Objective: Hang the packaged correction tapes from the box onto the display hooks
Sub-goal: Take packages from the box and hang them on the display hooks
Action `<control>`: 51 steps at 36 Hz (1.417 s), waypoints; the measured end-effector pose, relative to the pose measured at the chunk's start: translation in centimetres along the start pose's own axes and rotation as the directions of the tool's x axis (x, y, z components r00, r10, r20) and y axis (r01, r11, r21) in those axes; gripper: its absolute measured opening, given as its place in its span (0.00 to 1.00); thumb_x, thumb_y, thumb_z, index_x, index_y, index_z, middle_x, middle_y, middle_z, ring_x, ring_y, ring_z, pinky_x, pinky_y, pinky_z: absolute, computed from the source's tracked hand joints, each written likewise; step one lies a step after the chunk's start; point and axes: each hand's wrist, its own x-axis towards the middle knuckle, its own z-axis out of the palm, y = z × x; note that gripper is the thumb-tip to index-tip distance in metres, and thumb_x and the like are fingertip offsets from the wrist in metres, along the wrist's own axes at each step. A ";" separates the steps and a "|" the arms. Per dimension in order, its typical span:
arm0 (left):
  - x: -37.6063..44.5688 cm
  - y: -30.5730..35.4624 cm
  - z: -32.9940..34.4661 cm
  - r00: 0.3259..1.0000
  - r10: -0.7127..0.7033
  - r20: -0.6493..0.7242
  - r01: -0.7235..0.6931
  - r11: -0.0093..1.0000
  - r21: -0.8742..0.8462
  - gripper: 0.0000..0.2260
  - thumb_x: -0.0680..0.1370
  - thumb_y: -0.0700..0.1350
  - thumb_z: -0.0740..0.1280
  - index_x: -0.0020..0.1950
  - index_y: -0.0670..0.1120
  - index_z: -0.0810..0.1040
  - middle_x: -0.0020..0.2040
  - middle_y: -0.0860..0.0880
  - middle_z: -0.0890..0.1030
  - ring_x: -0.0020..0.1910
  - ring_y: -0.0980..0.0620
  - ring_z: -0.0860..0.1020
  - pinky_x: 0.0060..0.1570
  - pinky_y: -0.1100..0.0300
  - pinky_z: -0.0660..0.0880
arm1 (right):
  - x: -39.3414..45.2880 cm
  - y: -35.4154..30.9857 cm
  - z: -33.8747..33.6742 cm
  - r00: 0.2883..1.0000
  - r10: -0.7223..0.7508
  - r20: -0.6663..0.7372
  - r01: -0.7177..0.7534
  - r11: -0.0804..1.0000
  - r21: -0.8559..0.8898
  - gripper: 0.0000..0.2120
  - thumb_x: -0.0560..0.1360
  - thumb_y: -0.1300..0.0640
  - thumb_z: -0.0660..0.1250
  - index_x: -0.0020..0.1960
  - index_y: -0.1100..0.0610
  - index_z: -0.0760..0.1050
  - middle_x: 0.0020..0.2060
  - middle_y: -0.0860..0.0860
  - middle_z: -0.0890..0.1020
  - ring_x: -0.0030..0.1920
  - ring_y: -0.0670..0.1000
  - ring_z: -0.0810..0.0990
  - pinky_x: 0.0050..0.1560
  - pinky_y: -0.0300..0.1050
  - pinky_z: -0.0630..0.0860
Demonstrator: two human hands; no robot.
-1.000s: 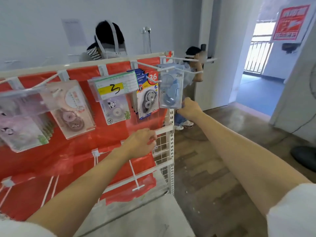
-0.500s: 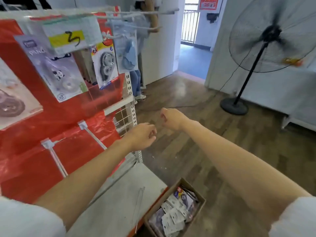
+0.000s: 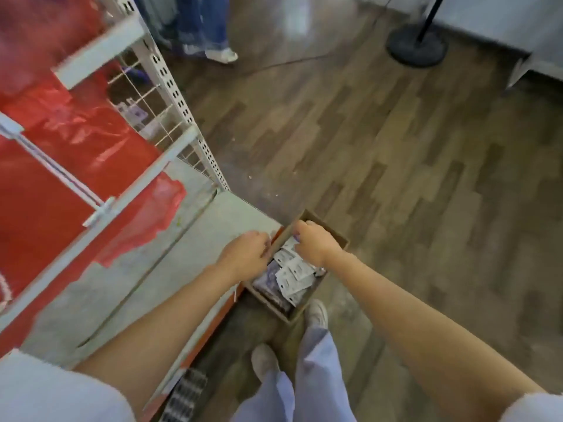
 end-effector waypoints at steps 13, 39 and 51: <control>6.8 -3.2 14.5 0.970 -0.166 0.180 0.190 0.974 -0.125 0.07 0.77 0.40 0.62 0.51 0.40 0.78 0.48 0.43 0.78 0.48 0.44 0.76 0.43 0.56 0.69 | 4.5 12.4 12.1 0.945 0.240 0.223 -0.272 0.954 0.124 0.18 0.76 0.62 0.61 0.65 0.60 0.67 0.61 0.58 0.73 0.60 0.60 0.73 0.57 0.48 0.72; 29.8 -14.1 45.2 0.870 -0.427 0.248 0.448 0.893 -0.033 0.23 0.79 0.56 0.60 0.62 0.37 0.73 0.65 0.39 0.70 0.67 0.39 0.67 0.61 0.48 0.68 | 25.6 27.0 29.7 0.965 0.214 0.154 -0.200 0.975 -0.101 0.19 0.79 0.60 0.61 0.69 0.60 0.64 0.65 0.59 0.70 0.64 0.60 0.71 0.60 0.52 0.70; 29.2 -12.9 47.1 0.657 -0.623 0.425 0.686 0.728 0.006 0.28 0.74 0.60 0.67 0.67 0.44 0.72 0.73 0.42 0.63 0.74 0.39 0.57 0.70 0.42 0.56 | 24.3 28.4 29.1 0.952 0.273 0.138 -0.266 0.962 -0.069 0.19 0.79 0.61 0.60 0.69 0.61 0.66 0.65 0.59 0.70 0.64 0.59 0.72 0.61 0.51 0.71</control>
